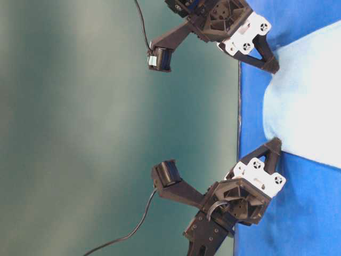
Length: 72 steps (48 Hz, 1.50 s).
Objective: Fold the light blue towel.
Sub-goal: 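Grasp the strip's top corners with both grippers, then pull the top end down over the bottom half of the strip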
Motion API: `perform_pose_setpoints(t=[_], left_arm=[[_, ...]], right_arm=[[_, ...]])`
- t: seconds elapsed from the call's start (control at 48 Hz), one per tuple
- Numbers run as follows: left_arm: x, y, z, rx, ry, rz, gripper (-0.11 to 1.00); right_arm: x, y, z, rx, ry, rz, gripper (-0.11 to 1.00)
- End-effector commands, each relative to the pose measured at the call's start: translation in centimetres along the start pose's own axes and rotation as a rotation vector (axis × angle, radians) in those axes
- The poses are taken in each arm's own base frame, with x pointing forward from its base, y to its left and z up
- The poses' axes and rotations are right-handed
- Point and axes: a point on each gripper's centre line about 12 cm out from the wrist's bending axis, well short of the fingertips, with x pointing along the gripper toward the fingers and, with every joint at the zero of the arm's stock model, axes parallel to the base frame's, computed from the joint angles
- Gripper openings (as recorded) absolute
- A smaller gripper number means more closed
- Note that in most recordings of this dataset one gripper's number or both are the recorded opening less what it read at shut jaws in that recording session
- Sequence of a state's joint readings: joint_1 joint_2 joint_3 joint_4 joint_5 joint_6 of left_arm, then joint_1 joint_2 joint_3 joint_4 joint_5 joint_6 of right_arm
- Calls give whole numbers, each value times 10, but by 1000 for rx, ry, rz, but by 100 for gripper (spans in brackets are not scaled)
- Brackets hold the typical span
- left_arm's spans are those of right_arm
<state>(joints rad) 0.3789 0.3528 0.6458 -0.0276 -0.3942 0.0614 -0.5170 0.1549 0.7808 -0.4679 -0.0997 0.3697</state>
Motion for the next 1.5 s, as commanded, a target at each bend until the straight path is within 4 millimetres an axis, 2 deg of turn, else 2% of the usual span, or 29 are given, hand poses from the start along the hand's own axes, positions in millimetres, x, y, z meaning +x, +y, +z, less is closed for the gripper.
perform_pose_setpoints(t=[0.0,0.187,0.541,0.729,0.874,1.187,1.478], left_arm=[[-9,4,23,-2,-59,9,5],[-19,11,41,-9,-102,23,5],[-23,13,39,-14,-99,27,5],[-34,7,46,-9,-119,14,5],[-48,-16,49,20,-135,-34,5],[-89,-78,50,102,-171,-180,5],[-100,-130,33,168,-108,-303,5]], right_arm=[[-9,-5,14,-2,-26,-20,3],[-25,-13,27,-8,-39,-58,3],[-29,-15,32,-15,-57,-63,3],[-36,-6,35,-7,-71,-50,3],[-50,15,38,-38,-74,-24,3],[-83,73,25,-80,-51,65,3],[-95,125,6,-85,-14,172,3]])
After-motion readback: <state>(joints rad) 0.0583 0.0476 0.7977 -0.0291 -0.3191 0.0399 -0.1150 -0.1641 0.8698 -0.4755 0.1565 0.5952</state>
